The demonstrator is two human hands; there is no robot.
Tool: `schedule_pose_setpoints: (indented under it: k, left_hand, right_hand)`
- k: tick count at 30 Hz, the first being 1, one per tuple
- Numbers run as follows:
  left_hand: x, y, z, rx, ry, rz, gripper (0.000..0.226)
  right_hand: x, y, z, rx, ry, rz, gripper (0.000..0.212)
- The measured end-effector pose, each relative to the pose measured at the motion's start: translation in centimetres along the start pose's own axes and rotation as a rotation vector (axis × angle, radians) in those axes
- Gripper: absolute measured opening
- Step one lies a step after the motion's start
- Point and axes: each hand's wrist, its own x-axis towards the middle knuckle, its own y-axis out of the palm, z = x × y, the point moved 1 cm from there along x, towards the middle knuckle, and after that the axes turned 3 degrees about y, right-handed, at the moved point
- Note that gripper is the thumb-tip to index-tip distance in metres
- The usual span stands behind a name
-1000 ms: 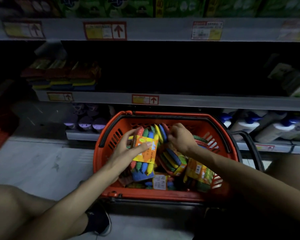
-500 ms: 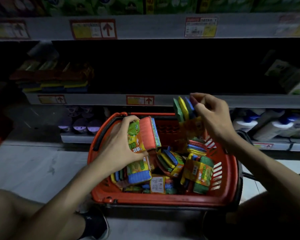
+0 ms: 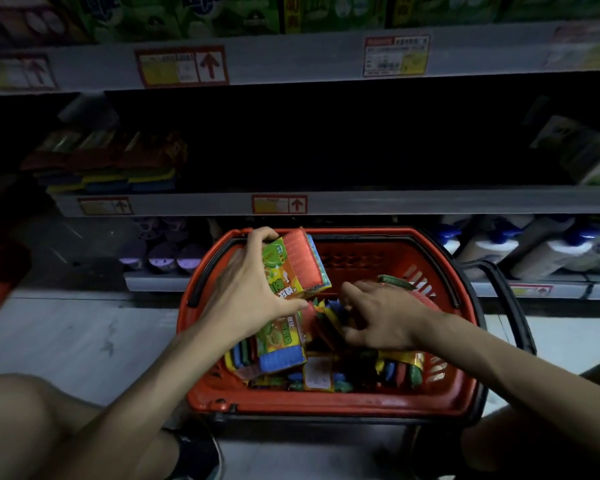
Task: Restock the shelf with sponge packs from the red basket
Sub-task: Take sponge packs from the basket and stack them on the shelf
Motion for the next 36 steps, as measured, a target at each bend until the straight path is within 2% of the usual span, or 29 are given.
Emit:
schedule_pose_setpoints:
  k: [2,4,6,8,10,13,16,18,23,28,31,34,36]
  left_hand:
    - [0.0,0.1,0.3,-0.011,0.0,0.012,0.101]
    - [0.0,0.2,0.7,-0.021,0.022,0.033,0.096]
    - [0.0,0.2,1.1,-0.001,0.041,0.055,0.095]
    - [0.0,0.1,1.5,0.046,0.055,0.056,0.097]
    - [0.1,-0.2,1.8,0.099,0.083,0.028,0.098]
    - [0.3,-1.0,1.9,0.096,0.077,0.044,0.099]
    - [0.5,-1.5,1.7,0.055,0.052,0.058,0.103]
    - [0.4,-1.4,1.3,0.017,0.073,-0.002,0.105]
    - [0.7,-1.8,1.5,-0.086,0.083,-0.173,0.105]
    - [0.5,-3.3,1.7,-0.457,0.041,-0.071,0.091]
    - [0.6,-3.9,2.1,-0.543,0.055,-0.051,0.091]
    - [0.6,-4.5,2.4,-0.557,0.025,-0.065,0.106]
    - [0.4,-4.8,2.4,-0.527,0.039,-0.066,0.099]
  right_hand:
    - [0.0,-0.1,-0.2,-0.022,0.029,0.157,0.106]
    - [0.0,0.0,-0.2,-0.101,0.016,0.274,0.12]
    - [0.1,-0.3,-0.1,-0.105,0.027,0.295,0.107]
    - [0.0,-1.4,-0.1,0.016,0.075,0.212,0.09]
    - [-0.2,-3.1,-0.6,0.253,0.117,0.112,0.095]
    - [-1.1,-5.4,-1.5,0.632,0.079,0.006,0.103]
    - [-1.9,-6.1,-0.6,0.859,-0.026,-0.05,0.103]
    - [-2.1,-5.9,0.6,0.991,-0.095,-0.044,0.103]
    - [-2.1,-6.0,1.8,1.123,-0.125,-0.13,0.103]
    - [-2.0,-6.6,1.7,1.266,-0.137,-0.116,0.08]
    - [-1.9,-6.9,1.5,1.39,-0.142,-0.085,0.069]
    - [-1.6,-7.4,1.6,1.431,-0.145,-0.078,0.077]
    - [-1.5,-7.8,1.8,1.439,-0.146,-0.09,0.083]
